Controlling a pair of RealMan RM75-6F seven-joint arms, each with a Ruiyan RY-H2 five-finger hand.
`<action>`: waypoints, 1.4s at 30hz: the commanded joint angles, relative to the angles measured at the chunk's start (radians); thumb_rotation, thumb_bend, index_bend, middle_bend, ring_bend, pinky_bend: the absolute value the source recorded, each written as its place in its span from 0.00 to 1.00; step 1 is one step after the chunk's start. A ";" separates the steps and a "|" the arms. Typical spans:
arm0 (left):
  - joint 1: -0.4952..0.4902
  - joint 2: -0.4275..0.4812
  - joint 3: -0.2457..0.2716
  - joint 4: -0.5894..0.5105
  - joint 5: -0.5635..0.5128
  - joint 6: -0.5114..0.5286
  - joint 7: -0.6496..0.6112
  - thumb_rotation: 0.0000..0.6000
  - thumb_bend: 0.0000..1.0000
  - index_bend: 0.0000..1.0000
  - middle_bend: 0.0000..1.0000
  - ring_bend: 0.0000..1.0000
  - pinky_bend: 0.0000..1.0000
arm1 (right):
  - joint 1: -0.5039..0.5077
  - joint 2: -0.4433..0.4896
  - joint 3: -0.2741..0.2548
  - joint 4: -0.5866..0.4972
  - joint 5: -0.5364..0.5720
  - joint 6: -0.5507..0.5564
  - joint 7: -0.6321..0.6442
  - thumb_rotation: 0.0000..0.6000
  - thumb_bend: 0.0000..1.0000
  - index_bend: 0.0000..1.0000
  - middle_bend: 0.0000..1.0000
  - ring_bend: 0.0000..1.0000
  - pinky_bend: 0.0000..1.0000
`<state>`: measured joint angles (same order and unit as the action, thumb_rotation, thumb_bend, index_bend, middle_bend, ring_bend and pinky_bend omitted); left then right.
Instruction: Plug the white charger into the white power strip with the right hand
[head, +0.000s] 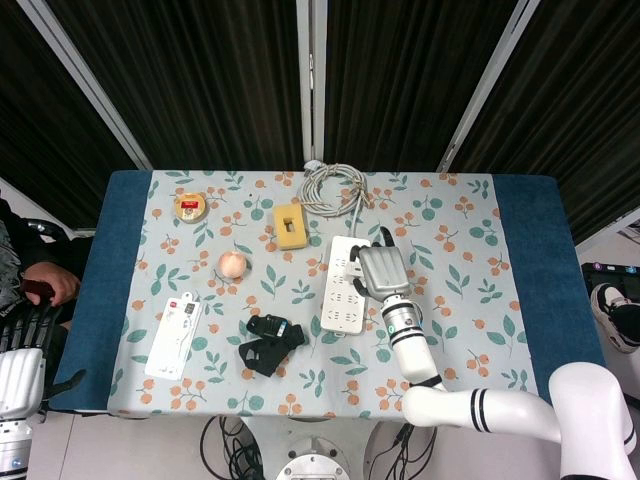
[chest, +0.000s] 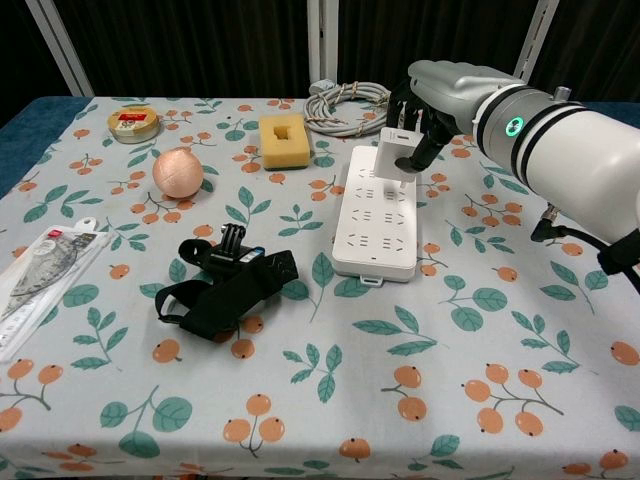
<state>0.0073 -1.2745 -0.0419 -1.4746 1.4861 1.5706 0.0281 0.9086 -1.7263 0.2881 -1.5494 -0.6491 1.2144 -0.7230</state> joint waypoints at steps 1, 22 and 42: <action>-0.001 -0.001 -0.001 0.003 -0.001 -0.002 -0.003 1.00 0.00 0.09 0.03 0.00 0.00 | 0.004 -0.010 0.005 0.009 0.006 0.000 -0.009 1.00 0.51 0.76 0.67 0.36 0.00; -0.002 -0.011 -0.001 0.032 -0.010 -0.014 -0.029 1.00 0.00 0.09 0.03 0.00 0.00 | 0.017 -0.073 0.024 0.075 0.022 -0.024 -0.027 1.00 0.51 0.76 0.67 0.36 0.00; -0.002 -0.019 -0.001 0.046 -0.016 -0.021 -0.041 1.00 0.00 0.09 0.03 0.00 0.00 | 0.010 -0.109 0.024 0.140 0.015 -0.052 -0.016 1.00 0.52 0.77 0.67 0.36 0.00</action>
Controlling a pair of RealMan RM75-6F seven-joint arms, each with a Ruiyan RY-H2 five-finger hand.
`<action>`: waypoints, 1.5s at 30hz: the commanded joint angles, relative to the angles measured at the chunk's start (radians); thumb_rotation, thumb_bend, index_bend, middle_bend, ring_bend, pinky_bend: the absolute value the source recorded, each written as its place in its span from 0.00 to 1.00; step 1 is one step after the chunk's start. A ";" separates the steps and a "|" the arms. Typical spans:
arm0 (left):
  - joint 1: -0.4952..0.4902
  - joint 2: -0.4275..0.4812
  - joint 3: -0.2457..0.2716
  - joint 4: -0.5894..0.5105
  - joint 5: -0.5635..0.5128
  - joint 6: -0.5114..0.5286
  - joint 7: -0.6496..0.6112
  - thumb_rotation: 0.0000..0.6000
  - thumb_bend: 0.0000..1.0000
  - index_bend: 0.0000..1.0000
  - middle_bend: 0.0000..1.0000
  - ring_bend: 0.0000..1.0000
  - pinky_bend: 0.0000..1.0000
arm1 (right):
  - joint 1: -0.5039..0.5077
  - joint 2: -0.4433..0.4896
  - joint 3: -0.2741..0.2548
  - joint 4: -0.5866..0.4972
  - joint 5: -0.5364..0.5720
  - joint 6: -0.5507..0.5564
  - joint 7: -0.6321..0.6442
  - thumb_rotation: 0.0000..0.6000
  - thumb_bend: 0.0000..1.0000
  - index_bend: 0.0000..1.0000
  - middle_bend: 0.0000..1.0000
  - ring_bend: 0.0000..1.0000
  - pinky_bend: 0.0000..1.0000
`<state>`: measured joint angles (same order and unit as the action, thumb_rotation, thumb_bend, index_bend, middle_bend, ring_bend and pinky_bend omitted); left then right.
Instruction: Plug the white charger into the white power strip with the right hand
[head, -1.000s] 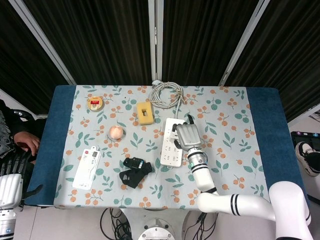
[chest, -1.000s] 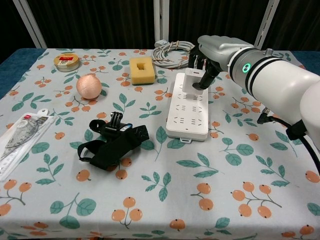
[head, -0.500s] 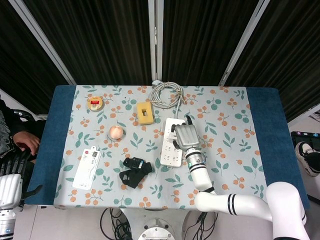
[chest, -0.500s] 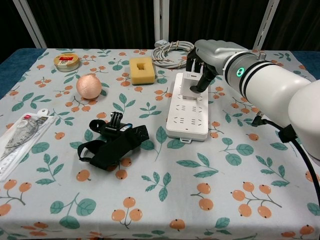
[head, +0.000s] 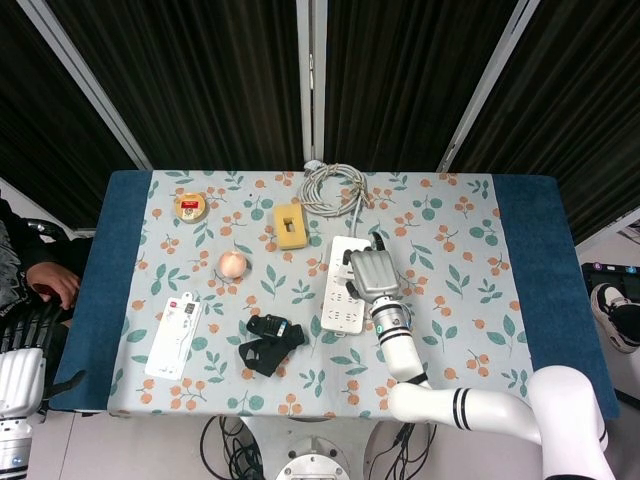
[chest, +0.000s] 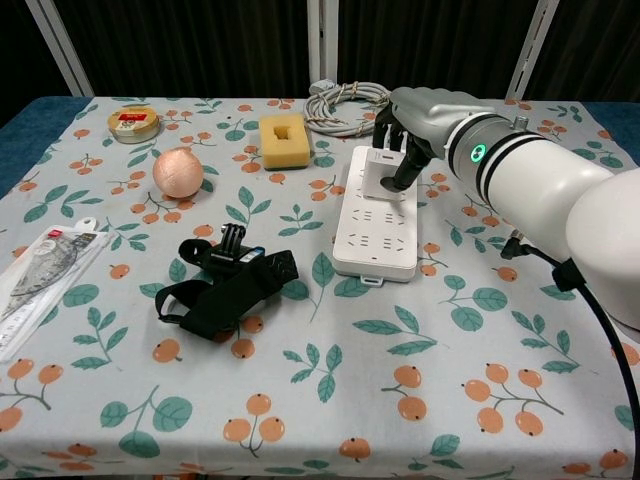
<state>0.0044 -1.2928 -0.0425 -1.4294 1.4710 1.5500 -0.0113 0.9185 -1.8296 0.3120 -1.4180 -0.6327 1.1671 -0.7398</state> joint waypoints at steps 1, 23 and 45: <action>0.001 -0.001 0.000 0.002 -0.001 0.000 -0.002 1.00 0.00 0.09 0.03 0.00 0.00 | 0.001 -0.008 0.001 0.012 0.000 -0.007 0.001 1.00 0.52 0.77 0.67 0.36 0.00; 0.004 -0.004 -0.002 0.008 -0.002 0.004 -0.006 1.00 0.00 0.09 0.03 0.00 0.00 | -0.008 0.025 -0.005 -0.030 0.001 -0.036 -0.018 1.00 0.46 0.37 0.40 0.13 0.00; 0.001 0.008 -0.007 -0.001 0.001 0.008 -0.004 1.00 0.00 0.09 0.03 0.00 0.00 | -0.119 0.303 0.032 -0.402 -0.078 -0.042 0.168 1.00 0.12 0.28 0.39 0.10 0.00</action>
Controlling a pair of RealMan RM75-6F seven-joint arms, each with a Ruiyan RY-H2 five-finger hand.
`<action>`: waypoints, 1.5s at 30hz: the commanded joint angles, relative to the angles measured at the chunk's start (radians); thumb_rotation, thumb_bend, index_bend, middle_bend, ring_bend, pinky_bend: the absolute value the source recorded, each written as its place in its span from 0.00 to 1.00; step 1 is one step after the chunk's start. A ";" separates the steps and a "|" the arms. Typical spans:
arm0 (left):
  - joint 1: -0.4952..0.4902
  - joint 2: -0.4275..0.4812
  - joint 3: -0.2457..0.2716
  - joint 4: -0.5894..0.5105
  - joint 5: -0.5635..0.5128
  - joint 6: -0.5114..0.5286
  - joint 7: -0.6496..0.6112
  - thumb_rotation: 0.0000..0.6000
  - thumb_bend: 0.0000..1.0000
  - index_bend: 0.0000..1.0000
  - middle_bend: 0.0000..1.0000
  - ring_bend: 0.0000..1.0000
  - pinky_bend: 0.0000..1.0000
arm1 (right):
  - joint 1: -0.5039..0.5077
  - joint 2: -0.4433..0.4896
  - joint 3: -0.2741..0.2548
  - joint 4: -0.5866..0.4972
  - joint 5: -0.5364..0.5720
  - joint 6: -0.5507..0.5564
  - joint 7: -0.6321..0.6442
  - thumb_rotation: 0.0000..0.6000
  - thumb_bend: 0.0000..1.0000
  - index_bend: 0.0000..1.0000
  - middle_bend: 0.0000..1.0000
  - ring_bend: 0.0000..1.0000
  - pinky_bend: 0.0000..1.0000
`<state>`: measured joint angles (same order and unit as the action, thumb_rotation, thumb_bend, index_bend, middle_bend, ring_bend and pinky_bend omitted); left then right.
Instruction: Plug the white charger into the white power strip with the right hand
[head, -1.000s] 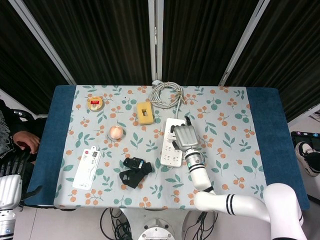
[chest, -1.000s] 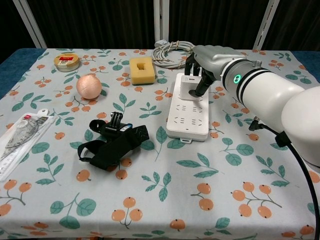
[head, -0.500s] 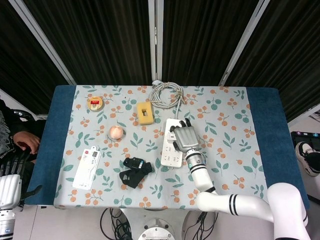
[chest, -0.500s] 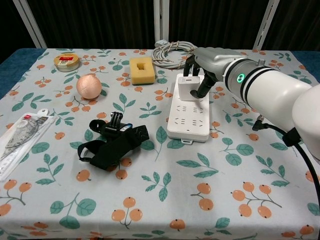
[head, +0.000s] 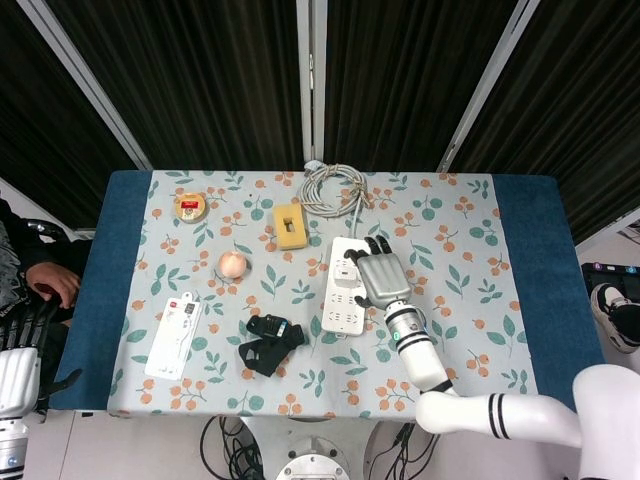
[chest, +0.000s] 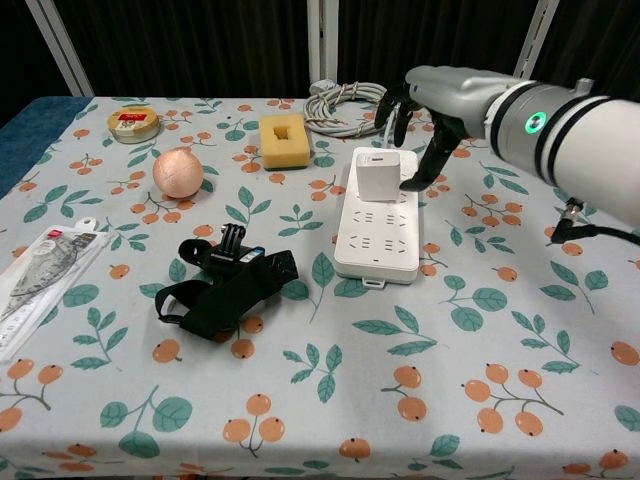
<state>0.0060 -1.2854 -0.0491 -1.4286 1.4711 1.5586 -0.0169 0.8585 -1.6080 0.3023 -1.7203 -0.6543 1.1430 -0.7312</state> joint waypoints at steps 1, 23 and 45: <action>-0.002 0.001 0.000 -0.004 0.002 0.000 0.004 1.00 0.00 0.09 0.03 0.00 0.00 | -0.073 0.083 0.054 -0.102 -0.081 -0.028 0.219 1.00 0.15 0.33 0.43 0.14 0.00; -0.006 0.016 -0.002 -0.047 -0.016 -0.016 0.042 1.00 0.00 0.09 0.03 0.00 0.00 | -0.096 -0.176 0.246 0.332 -0.484 -0.498 1.518 1.00 0.79 1.00 1.00 0.95 0.90; -0.007 0.019 -0.006 -0.051 -0.027 -0.022 0.043 1.00 0.00 0.09 0.03 0.00 0.00 | -0.067 -0.236 0.120 0.568 -0.720 -0.433 1.930 1.00 0.85 1.00 1.00 0.99 0.95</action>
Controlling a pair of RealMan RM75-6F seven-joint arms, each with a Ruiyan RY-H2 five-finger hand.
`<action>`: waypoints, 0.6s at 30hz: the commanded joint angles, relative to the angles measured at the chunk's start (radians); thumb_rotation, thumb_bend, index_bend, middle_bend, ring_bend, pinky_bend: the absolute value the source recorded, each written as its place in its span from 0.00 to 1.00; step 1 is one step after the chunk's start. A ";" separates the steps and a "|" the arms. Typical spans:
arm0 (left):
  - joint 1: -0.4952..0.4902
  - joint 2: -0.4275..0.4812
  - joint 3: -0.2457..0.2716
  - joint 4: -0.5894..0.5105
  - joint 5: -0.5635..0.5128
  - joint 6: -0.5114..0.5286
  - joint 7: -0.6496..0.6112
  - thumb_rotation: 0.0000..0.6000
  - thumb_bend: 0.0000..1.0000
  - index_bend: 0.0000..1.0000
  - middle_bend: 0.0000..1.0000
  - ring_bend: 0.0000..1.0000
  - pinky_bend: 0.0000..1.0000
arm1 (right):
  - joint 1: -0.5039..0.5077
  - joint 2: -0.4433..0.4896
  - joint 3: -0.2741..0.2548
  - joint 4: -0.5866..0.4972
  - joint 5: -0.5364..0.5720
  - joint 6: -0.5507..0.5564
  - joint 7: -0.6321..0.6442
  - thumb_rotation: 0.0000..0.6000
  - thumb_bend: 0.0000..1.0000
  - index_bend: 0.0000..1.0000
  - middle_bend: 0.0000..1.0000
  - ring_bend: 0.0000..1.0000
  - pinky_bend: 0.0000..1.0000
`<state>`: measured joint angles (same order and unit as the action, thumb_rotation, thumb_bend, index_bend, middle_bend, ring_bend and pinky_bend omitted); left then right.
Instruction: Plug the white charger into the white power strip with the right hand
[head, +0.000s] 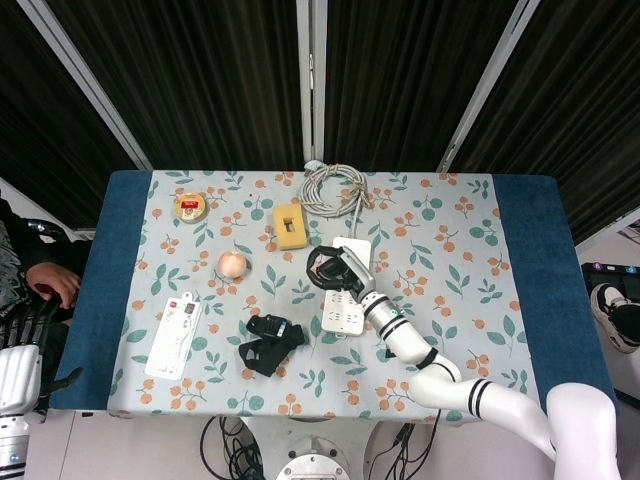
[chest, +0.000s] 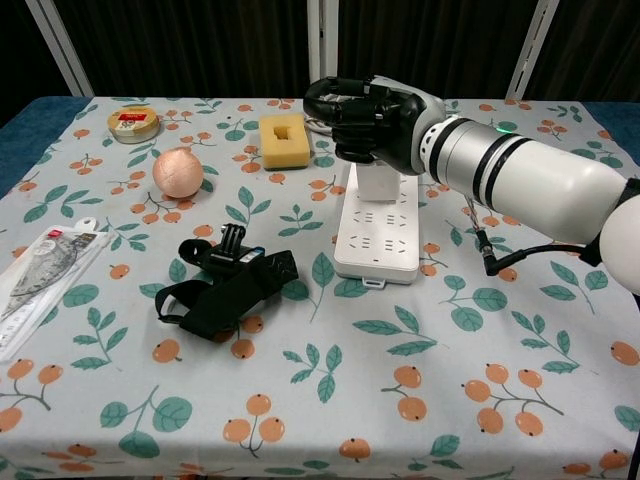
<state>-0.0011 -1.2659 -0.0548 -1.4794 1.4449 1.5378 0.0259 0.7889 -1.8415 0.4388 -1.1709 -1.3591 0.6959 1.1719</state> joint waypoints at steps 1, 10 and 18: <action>-0.001 -0.001 0.000 0.000 -0.001 -0.003 0.000 1.00 0.00 0.09 0.03 0.00 0.00 | 0.003 -0.003 -0.023 0.026 -0.017 0.018 0.040 1.00 0.85 1.00 1.00 0.99 0.95; -0.004 -0.004 0.000 0.007 -0.003 -0.009 -0.003 1.00 0.00 0.09 0.03 0.00 0.00 | 0.009 -0.007 -0.063 0.064 -0.024 0.040 0.091 1.00 0.85 1.00 1.00 0.99 0.95; -0.003 -0.007 0.002 0.011 -0.004 -0.010 -0.006 1.00 0.00 0.09 0.03 0.00 0.00 | 0.004 -0.004 -0.090 0.069 -0.026 0.075 0.096 1.00 0.86 1.00 1.00 0.99 0.95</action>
<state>-0.0044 -1.2730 -0.0532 -1.4688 1.4406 1.5277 0.0196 0.7940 -1.8461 0.3507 -1.1016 -1.3854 0.7688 1.2669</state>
